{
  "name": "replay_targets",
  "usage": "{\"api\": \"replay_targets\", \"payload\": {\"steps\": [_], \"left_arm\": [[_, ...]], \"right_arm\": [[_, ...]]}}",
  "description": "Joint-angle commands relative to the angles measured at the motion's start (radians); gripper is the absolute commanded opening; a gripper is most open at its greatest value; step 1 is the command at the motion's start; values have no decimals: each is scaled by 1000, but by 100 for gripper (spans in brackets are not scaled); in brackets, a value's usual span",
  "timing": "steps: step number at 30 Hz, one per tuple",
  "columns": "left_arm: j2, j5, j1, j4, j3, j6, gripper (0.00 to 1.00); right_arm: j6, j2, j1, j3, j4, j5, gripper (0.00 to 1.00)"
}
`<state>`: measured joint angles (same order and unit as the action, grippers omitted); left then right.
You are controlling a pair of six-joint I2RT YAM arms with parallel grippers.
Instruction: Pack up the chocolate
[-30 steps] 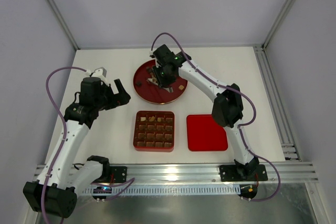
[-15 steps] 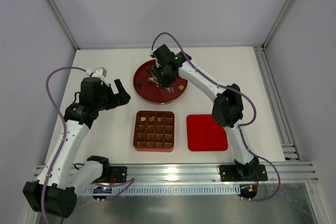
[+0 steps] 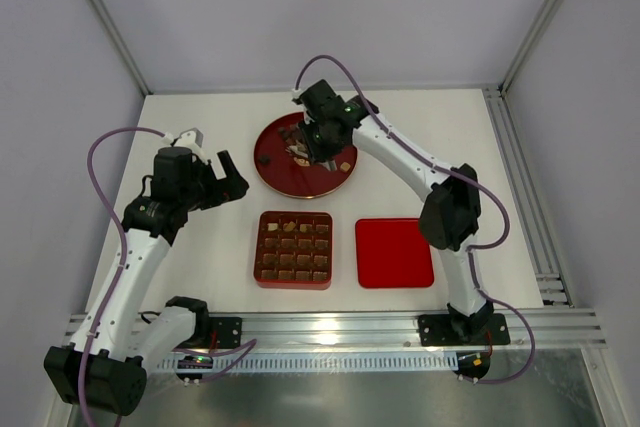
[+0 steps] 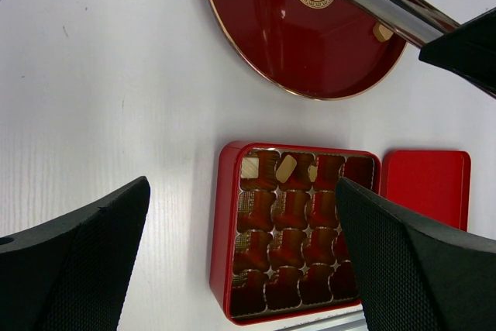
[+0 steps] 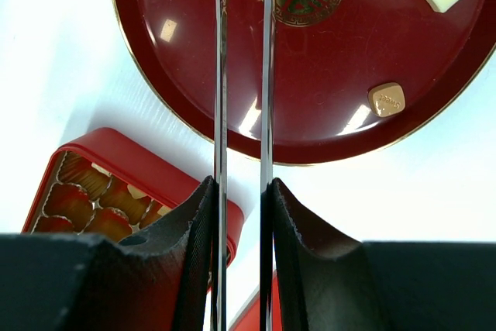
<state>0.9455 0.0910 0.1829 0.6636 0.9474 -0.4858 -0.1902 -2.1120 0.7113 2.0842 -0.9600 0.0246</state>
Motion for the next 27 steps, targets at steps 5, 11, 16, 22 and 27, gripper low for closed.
{"api": "replay_targets", "payload": {"steps": [5,11,16,22,27], "left_arm": [[-4,15,0,-9,1,13,100],[-4,15,1,-10,1,15,100],[-2,18,0,-10,1,15,100],[-2,19,0,-10,2,15,100],[1,18,0,-10,2,15,100]], "right_arm": [[-17,148,1,-73,53,0,32],[-35,283,1,-174,58,-11,32],[-51,418,10,-289,52,-37,32],[-74,566,36,-438,46,-29,32],[-120,717,72,-599,44,-29,32]]}}
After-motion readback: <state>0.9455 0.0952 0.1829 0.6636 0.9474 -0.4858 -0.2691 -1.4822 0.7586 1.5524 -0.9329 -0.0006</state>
